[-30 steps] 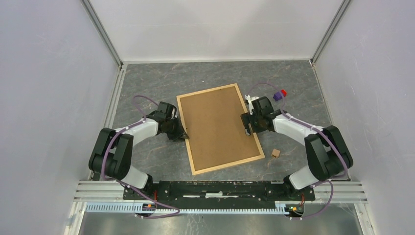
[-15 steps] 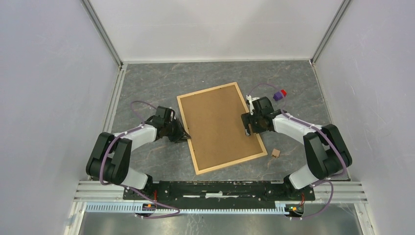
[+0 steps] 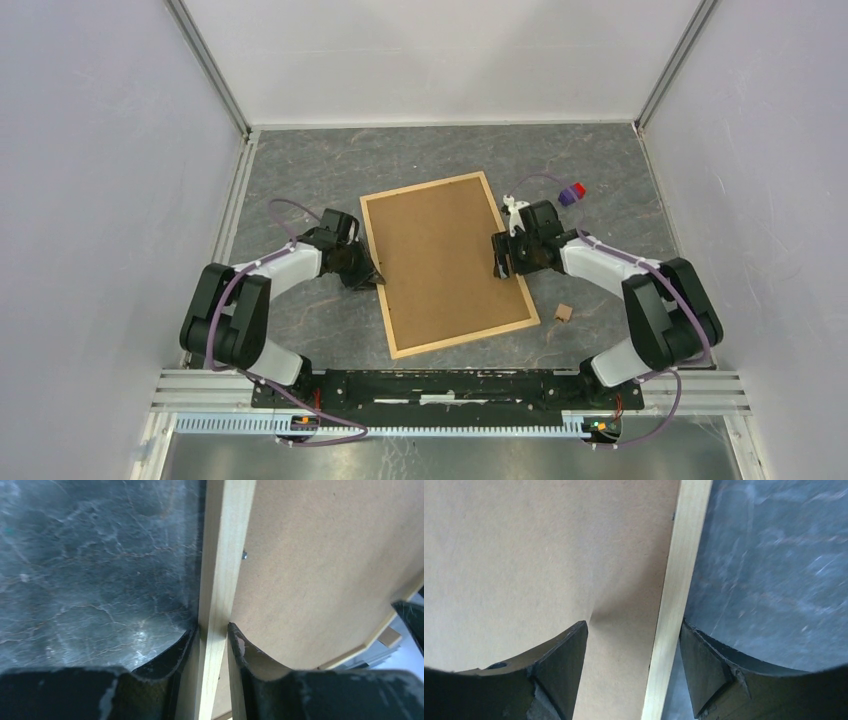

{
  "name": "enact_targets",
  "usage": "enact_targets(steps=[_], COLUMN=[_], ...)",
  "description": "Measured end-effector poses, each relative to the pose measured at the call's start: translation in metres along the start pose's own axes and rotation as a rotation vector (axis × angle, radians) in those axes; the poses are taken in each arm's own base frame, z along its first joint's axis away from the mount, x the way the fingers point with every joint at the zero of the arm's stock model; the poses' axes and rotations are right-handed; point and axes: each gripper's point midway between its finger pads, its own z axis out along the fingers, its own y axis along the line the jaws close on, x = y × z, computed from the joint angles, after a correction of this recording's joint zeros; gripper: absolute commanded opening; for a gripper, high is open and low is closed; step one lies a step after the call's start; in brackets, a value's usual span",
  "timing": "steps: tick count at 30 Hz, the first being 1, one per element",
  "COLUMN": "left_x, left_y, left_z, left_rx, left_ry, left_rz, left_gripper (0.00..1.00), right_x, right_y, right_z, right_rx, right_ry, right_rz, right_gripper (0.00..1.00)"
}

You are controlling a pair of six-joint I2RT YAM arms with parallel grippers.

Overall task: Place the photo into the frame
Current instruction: Install the photo frame at the center of the board.

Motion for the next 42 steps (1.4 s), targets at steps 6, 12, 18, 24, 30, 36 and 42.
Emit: enact_targets(steps=[6,12,18,24,30,36,42], left_x=[-0.006,-0.008,-0.010,-0.010,-0.009,-0.009,-0.010], left_y=[0.008,0.010,0.013,0.013,0.013,0.013,0.013], left_z=[-0.003,-0.004,-0.006,-0.005,-0.005,-0.005,-0.005], left_rx=[-0.068,-0.100,-0.117,-0.117,-0.117,-0.116,-0.116], left_ry=[0.007,0.021,0.017,0.017,0.018,0.018,0.018], left_rz=[0.012,0.022,0.035,0.036,0.035,0.035,0.035], left_gripper=[0.31,0.31,0.31,0.31,0.31,0.31,0.31], right_x=[0.014,0.020,0.044,0.049,0.046,0.043,0.043], right_y=[-0.002,-0.027,-0.026,-0.020,-0.016,-0.011,-0.012], right_z=[-0.028,-0.048,-0.041,-0.040,-0.039,-0.038,-0.034], right_rx=[-0.012,0.037,0.016,-0.023,-0.048,-0.082,-0.082], right_ry=[0.033,0.031,0.125,0.138,0.124,0.113,0.116], right_rz=[0.022,0.055,0.040,0.032,0.028,0.027,0.028], right_gripper=[0.67,0.39,0.32,0.34,0.35,0.32,0.24])
